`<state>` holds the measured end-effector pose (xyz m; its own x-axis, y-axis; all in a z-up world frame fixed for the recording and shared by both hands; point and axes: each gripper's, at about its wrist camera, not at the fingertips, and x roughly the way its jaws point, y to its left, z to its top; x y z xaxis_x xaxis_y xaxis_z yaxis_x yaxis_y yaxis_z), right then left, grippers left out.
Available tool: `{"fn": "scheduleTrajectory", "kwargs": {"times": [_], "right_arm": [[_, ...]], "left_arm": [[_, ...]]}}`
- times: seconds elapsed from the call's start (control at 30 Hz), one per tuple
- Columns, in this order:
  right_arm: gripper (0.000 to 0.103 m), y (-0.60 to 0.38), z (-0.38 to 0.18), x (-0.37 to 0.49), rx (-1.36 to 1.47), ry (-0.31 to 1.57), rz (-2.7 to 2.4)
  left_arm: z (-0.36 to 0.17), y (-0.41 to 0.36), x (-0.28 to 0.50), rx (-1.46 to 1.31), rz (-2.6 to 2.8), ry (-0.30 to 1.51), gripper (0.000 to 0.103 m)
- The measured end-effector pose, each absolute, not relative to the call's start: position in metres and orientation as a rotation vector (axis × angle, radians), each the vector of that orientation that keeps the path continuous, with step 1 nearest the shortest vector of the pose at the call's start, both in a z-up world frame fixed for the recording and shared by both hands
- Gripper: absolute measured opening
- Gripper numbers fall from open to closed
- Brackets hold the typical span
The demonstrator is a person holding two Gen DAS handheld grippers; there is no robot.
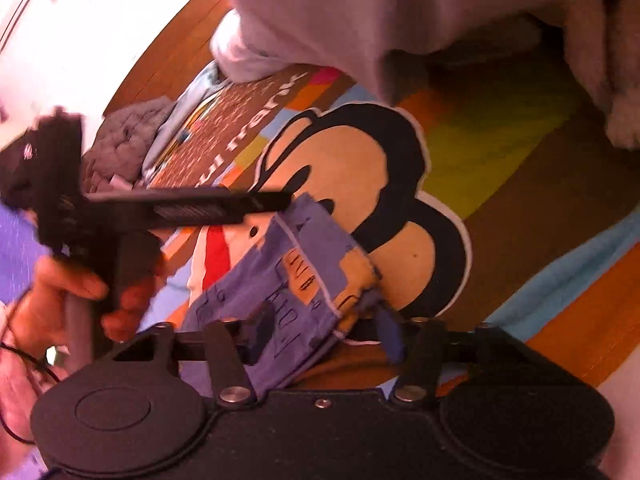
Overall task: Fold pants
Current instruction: 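Lift the pants edge with the left gripper while the right gripper holds the fold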
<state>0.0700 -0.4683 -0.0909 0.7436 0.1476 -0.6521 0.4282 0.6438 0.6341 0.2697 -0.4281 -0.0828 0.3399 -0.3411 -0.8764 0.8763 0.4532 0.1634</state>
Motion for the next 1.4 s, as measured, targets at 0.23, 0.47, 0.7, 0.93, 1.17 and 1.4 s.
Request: {"fn": "scheduleTrajectory", "kwargs": {"times": [0.23,0.47,0.7,0.93,1.17,1.4], "right_arm": [[0.027,-0.474,-0.097,0.065,0.929,0.718,-0.244],[0.019,-0.447,-0.078,0.06,0.723,0.657,-0.232],[0.017,-0.383,-0.057,0.076,0.283,0.654,-0.154],[0.017,-0.366,-0.057,0.083,0.153,0.669,-0.102],[0.017,-0.349,-0.051,0.079,0.043,0.665,-0.06],[0.016,-0.348,-0.047,0.074,0.026,0.64,-0.05]], "left_arm": [[-0.08,-0.432,0.276,0.663,-0.865,0.9,0.097],[-0.023,-0.398,0.294,0.395,-0.812,1.116,0.061],[-0.02,-0.397,0.299,0.228,-0.639,1.437,0.061],[-0.034,-0.419,0.272,0.305,-0.6,1.508,0.059],[-0.03,-0.45,0.257,0.484,-0.537,1.434,0.015],[-0.023,-0.447,0.253,0.452,-0.497,1.423,0.008]]}}
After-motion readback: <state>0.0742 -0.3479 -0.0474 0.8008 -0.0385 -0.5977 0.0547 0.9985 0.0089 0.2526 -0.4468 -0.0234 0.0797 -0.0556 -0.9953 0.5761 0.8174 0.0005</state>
